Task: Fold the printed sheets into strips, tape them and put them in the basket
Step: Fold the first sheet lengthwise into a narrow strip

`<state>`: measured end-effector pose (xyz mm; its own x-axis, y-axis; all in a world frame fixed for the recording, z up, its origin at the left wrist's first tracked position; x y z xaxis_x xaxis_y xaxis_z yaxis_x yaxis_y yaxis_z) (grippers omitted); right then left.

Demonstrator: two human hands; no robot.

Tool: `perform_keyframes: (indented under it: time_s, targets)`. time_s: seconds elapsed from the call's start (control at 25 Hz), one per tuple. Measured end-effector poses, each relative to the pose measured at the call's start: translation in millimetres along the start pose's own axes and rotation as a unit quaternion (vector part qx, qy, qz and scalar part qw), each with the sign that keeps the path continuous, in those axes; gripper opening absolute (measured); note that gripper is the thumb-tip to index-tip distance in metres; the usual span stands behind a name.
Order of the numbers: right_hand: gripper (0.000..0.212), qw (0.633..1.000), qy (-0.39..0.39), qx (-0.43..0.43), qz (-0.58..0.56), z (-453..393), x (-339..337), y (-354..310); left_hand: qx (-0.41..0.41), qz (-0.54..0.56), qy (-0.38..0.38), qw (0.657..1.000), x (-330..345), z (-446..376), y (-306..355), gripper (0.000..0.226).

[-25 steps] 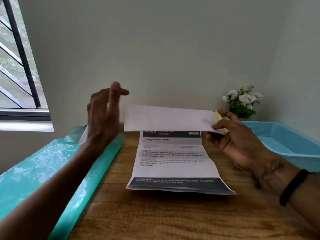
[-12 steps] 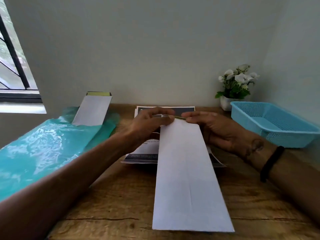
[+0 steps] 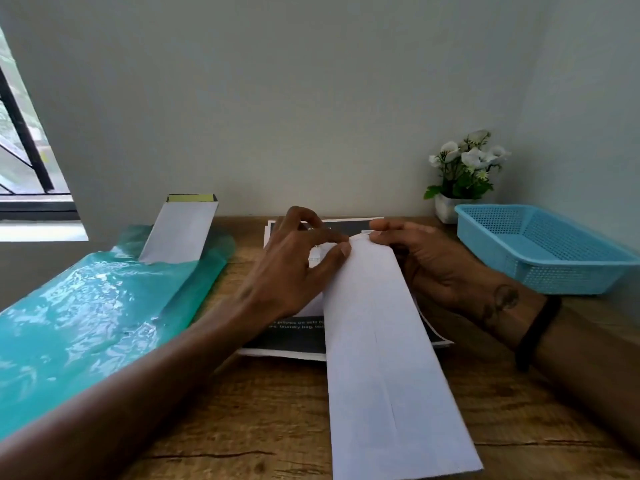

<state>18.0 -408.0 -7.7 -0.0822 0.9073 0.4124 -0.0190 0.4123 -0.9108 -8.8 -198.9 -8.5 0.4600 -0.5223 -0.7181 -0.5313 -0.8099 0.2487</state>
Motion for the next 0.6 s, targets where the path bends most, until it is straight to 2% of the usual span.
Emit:
perform_keyframes:
  time_s: [0.16, 0.24, 0.28, 0.36, 0.4, 0.52, 0.6]
  targets:
    - [0.037, 0.996, -0.047, 0.046, -0.056, 4.7, 7.1, 0.9, 0.027, -0.008, -0.005, 1.000, 2.9, -0.9, 6.4, 0.039]
    - [0.035, 0.994, -0.073, 0.057, -0.057, 7.7, 10.5, -0.8, -0.024, 0.077, -0.018, 0.997, 1.8, -1.8, 9.8, 0.044]
    - [0.034, 0.995, -0.087, 0.048, -0.029, 9.3, 11.3, -1.9, -0.083, 0.159, -0.034, 0.983, 0.5, -2.9, 10.3, 0.049]
    - [0.036, 0.991, -0.112, 0.010, 0.069, 14.1, 14.6, -3.1, -0.212, 0.310, -0.071, 0.924, -3.9, -4.9, 8.5, 0.056]
    - [0.036, 0.986, -0.121, -0.015, 0.113, 16.5, 16.2, -3.4, -0.252, 0.350, -0.077, 0.899, -5.2, -5.4, 6.1, 0.054]
    - [0.031, 0.966, -0.113, -0.101, 0.210, 20.9, 21.1, -1.0, -0.303, 0.407, -0.055, 0.860, -5.8, -3.9, -1.8, 0.029]
    - [0.028, 0.946, -0.048, -0.179, 0.265, 18.8, 17.1, 0.8, -0.346, 0.424, -0.047, 0.836, -2.6, -2.8, -7.6, 0.022]
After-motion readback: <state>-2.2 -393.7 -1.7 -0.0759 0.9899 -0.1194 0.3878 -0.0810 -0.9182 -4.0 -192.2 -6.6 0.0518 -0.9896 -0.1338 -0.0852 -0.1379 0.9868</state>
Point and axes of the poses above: each hand's wrist, its own z-axis away from the middle knuckle, its own x-axis out of the palm, y = z × x, the point moved 2 cm from there along -z, towards the middle knuckle, and after that the axes turned 9 degrees about -z, right-handed, at the moved point
